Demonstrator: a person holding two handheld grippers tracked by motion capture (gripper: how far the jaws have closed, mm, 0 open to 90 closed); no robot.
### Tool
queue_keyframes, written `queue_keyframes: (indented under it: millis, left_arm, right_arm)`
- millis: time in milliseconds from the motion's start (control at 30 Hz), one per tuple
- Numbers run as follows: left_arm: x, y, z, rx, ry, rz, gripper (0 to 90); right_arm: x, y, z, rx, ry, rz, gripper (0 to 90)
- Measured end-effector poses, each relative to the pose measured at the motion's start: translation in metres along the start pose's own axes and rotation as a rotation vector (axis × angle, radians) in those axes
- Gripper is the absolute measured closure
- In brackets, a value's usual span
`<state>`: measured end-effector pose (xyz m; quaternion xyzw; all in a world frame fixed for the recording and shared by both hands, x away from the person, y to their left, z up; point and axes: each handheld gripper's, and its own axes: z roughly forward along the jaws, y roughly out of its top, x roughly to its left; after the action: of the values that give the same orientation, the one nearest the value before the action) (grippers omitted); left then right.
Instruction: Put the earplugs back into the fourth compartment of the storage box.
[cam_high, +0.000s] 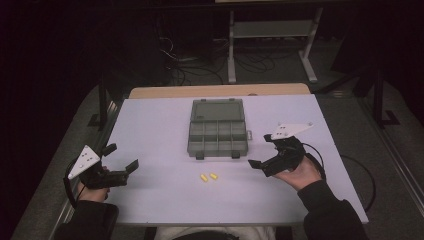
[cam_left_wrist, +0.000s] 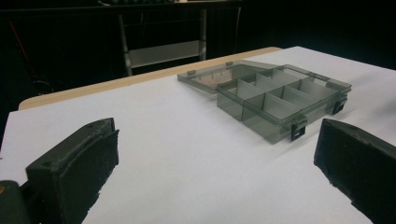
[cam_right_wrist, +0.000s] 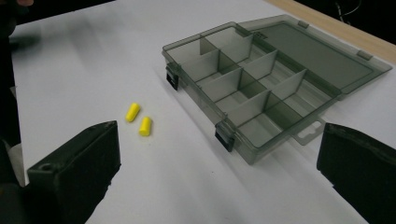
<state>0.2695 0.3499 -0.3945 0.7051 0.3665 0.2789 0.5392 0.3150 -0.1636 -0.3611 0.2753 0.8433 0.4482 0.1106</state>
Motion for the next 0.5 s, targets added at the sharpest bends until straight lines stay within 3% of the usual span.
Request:
queue_keyframes:
  millis: [500]
  left_arm:
    - [0.000,0.000,0.000,0.002,-0.009,-0.002,0.0]
  right_arm:
    - [0.009,0.010,0.027,0.088,0.053,-0.042,0.0]
